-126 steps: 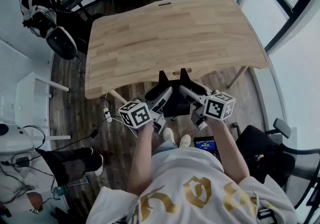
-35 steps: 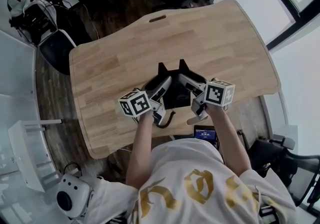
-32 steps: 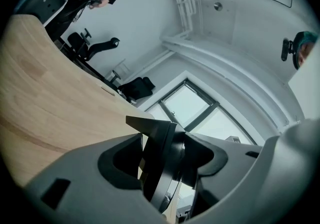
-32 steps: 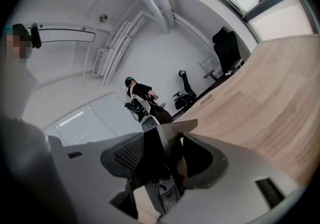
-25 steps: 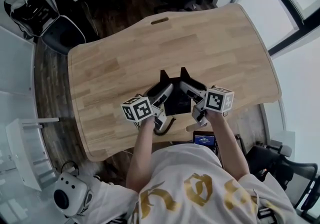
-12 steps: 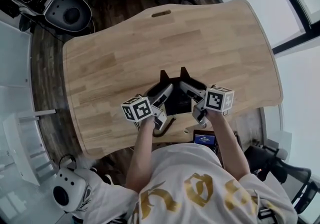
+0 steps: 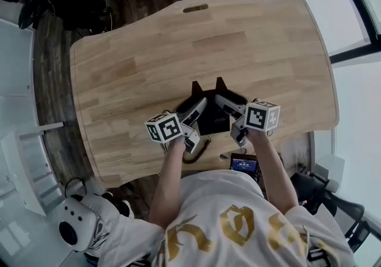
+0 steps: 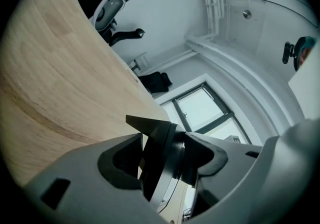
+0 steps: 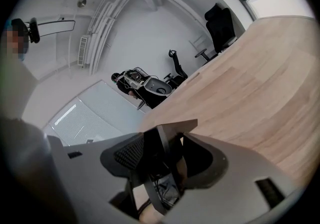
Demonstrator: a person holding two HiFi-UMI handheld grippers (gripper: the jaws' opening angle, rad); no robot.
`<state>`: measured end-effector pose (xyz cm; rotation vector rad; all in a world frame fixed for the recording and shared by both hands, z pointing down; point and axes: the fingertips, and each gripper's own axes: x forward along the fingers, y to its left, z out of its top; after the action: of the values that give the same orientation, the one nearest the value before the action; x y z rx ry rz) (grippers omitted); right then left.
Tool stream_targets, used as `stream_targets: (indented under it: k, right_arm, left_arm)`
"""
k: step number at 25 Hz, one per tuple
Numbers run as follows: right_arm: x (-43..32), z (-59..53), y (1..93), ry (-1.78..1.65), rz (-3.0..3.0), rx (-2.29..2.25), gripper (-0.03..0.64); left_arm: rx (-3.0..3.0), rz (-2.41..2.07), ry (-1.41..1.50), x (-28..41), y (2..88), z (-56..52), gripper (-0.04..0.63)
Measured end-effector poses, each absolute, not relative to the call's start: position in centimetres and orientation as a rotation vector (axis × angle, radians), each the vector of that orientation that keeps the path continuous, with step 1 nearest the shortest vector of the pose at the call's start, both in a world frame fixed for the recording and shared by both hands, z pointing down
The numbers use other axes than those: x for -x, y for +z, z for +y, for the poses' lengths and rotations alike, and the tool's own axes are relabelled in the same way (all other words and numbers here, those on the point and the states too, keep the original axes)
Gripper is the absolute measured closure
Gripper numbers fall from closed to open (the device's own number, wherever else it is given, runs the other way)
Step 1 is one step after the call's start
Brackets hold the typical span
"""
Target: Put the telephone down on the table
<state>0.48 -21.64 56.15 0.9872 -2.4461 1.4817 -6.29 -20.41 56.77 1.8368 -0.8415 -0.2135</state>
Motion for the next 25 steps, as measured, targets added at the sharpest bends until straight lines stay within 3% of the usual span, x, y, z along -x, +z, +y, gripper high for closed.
stream_targets:
  k: [25]
  right_arm:
    - [0.2, -25.1, 59.7, 1.62, -2.364, -1.004, 0.397]
  left_arm:
    - [-1.685, -0.853, -0.223, 7.5, 60.3, -23.5, 0.357]
